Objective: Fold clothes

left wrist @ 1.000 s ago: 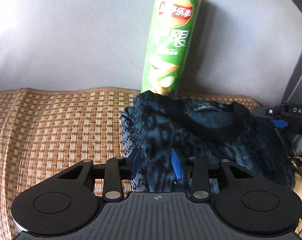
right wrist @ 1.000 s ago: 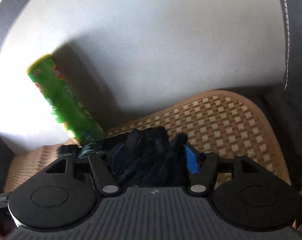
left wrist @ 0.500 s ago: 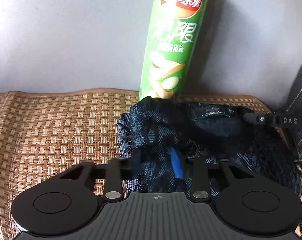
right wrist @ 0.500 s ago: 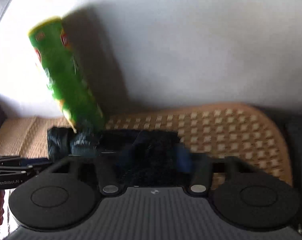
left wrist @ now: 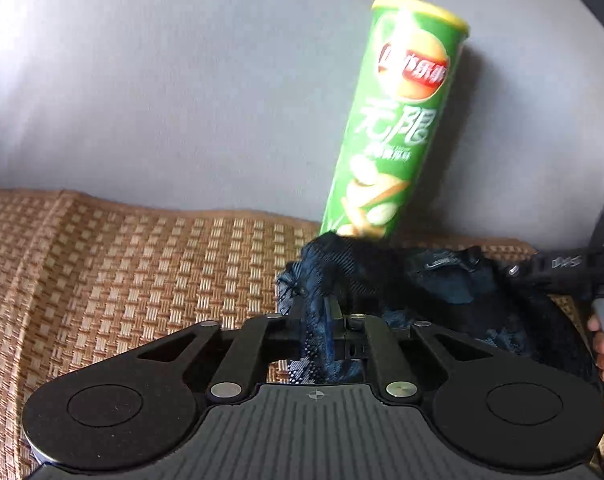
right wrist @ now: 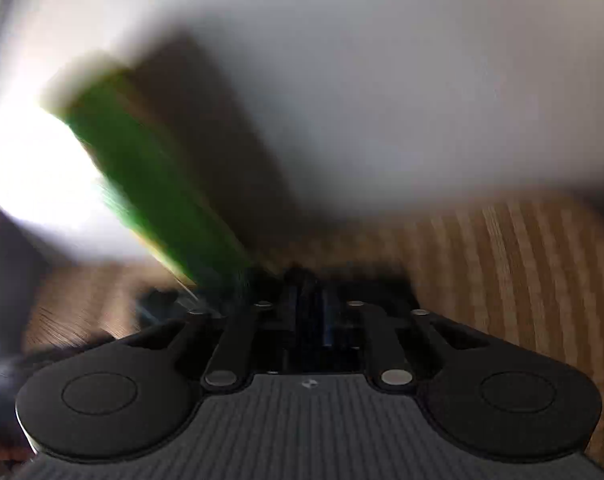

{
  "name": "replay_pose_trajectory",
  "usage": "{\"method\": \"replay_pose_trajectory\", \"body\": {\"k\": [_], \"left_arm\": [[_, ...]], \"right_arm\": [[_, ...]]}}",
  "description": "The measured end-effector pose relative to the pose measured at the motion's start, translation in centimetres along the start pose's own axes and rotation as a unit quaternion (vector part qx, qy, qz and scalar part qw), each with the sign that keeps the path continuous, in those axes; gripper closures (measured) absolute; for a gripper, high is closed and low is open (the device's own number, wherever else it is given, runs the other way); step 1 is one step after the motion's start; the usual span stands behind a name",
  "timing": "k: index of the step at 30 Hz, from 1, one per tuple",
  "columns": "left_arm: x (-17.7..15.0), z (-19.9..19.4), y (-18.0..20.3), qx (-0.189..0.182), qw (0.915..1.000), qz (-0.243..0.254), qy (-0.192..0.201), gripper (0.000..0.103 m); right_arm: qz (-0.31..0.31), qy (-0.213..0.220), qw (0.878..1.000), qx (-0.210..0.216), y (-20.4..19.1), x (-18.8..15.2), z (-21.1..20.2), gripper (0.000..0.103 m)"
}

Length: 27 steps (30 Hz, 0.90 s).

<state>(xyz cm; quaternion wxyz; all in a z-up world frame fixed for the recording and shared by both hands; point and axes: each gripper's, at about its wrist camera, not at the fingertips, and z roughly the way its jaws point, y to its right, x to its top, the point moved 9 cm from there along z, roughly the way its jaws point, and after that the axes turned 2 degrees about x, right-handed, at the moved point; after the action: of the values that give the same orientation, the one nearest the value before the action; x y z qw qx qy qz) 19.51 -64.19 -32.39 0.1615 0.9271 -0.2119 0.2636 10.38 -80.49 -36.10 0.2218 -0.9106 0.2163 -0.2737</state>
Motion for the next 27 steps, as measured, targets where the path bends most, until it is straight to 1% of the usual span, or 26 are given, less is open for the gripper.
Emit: {"method": "replay_pose_trajectory", "body": {"k": [1, 2, 3, 4, 5, 7, 9, 10, 12, 13, 14, 15, 17, 18, 19, 20, 21, 22, 23, 24, 25, 26, 27], "left_arm": [[0.4, -0.3, -0.1, -0.002, 1.0000, -0.004, 0.008, 0.073], [0.7, -0.3, -0.2, -0.004, 0.9999, -0.004, 0.011, 0.070], [1.0, -0.3, -0.2, -0.005, 0.9999, -0.003, 0.012, 0.061], [1.3, -0.3, -0.2, -0.006, 0.9999, -0.003, 0.014, 0.052], [1.6, -0.3, -0.2, -0.008, 0.9999, -0.003, 0.015, 0.050], [1.9, 0.4, 0.0, -0.006, 0.9999, 0.009, 0.006, 0.047], [2.1, 1.3, 0.1, 0.006, 0.9998, 0.018, 0.002, 0.043], [2.2, 1.7, 0.1, 0.011, 0.9997, 0.021, -0.001, 0.042], [2.0, 2.5, 0.2, 0.009, 0.9998, 0.017, -0.011, 0.043], [1.8, 2.7, 0.3, 0.006, 0.9997, 0.016, -0.017, 0.047], [1.6, 3.0, 0.4, 0.002, 0.9996, 0.016, -0.023, 0.069], [1.4, 3.2, 0.5, -0.001, 0.9994, 0.016, -0.030, 0.098], [1.3, 2.4, 0.5, 0.010, 0.9997, 0.019, -0.015, 0.100], [1.4, 1.9, 0.4, 0.018, 0.9996, 0.022, -0.002, 0.101], [1.6, 1.5, 0.2, 0.025, 0.9994, 0.025, 0.006, 0.101], [1.7, 1.1, 0.0, 0.031, 0.9990, 0.029, 0.014, 0.101], [1.7, 1.3, -0.4, 0.039, 0.9986, 0.033, 0.011, 0.101], [1.4, 1.9, -0.6, 0.043, 0.9984, 0.035, -0.004, 0.101], [1.0, 2.6, -0.8, 0.046, 0.9980, 0.036, -0.022, 0.101], [0.9, 2.4, -0.8, 0.048, 0.9979, 0.036, -0.024, 0.100], [0.9, 2.1, -0.7, 0.049, 0.9979, 0.036, -0.022, 0.085], [0.8, 1.8, -0.6, 0.051, 0.9979, 0.036, -0.020, 0.075], [0.7, 1.4, -0.5, 0.053, 0.9978, 0.035, -0.018, 0.069]], "right_arm": [[0.010, 0.036, 0.999, 0.006, 0.0, 0.5, -1.3, 0.077], [0.017, 0.069, 0.997, 0.014, -0.1, 1.0, -2.7, 0.065], [0.019, 0.096, 0.995, 0.023, -0.3, 1.5, -4.3, 0.057], [0.017, 0.116, 0.993, 0.026, -0.4, 1.8, -5.9, 0.054], [0.007, 0.118, 0.993, 0.016, -0.5, 1.8, -7.2, 0.051], [-0.017, 0.097, 0.995, -0.012, -0.5, 0.8, -8.8, 0.051], [-0.028, 0.075, 0.996, -0.025, -0.3, -0.6, -9.7, 0.051], [-0.034, 0.064, 0.997, -0.032, -0.2, -1.3, -10.1, 0.050], [-0.042, 0.043, 0.997, -0.045, 0.2, -2.8, -10.8, 0.050], [-0.039, 0.034, 0.997, -0.049, 0.5, -3.5, -10.7, 0.050], [-0.035, 0.027, 0.998, -0.052, 0.7, -4.3, -10.5, 0.050], [-0.028, 0.022, 0.998, -0.053, 0.9, -5.1, -10.1, 0.050], [-0.011, 0.012, 0.999, -0.051, 1.2, -6.7, -9.7, 0.051], [-0.005, 0.004, 0.999, -0.043, 1.2, -7.2, -9.5, 0.054], [0.000, -0.005, 0.999, -0.034, 1.2, -7.7, -9.3, 0.078], [0.002, -0.007, 1.000, -0.027, 1.1, -8.0, -9.2, 0.094], [-0.003, 0.001, 1.000, -0.022, 0.8, -8.0, -9.3, 0.094], [-0.008, 0.004, 1.000, -0.024, 0.6, -8.0, -9.2, 0.094], [-0.012, -0.003, 0.999, -0.036, 0.8, -8.2, -8.9, 0.094], [-0.012, -0.012, 0.999, -0.045, 1.1, -8.4, -8.5, 0.092], [-0.007, -0.027, 0.998, -0.052, 1.4, -8.7, -7.9, 0.090], [-0.004, -0.031, 0.998, -0.058, 1.6, -8.7, -7.8, 0.081], [-0.007, -0.015, 0.998, -0.065, 1.5, -8.3, -8.4, 0.067]]}}
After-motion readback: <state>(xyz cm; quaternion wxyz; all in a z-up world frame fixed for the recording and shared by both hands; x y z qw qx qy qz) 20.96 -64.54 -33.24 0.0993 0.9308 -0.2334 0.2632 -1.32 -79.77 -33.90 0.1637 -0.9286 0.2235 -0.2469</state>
